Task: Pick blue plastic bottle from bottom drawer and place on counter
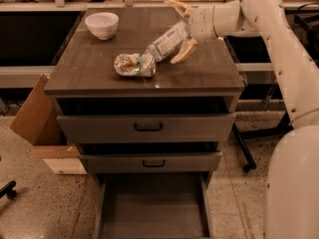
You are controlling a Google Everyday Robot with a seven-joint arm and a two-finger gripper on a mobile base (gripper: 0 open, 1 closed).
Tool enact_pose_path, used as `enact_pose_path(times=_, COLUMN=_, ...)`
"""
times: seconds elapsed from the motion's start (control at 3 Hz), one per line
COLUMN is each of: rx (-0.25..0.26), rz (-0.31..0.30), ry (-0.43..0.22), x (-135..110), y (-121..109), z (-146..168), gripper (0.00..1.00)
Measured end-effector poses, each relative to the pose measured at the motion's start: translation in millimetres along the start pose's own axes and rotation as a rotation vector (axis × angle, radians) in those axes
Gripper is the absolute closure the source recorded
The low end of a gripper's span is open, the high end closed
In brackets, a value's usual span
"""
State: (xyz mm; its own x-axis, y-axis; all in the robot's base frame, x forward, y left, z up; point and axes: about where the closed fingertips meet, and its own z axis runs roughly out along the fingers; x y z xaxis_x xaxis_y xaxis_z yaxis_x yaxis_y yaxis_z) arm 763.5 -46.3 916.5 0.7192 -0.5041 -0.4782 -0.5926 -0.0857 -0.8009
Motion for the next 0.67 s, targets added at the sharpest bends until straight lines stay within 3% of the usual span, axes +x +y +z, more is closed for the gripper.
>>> enact_pose_path(times=0.67, rx=0.044, rz=-0.008, ry=0.016, x=8.9, y=-5.7, z=-13.0, gripper=0.00)
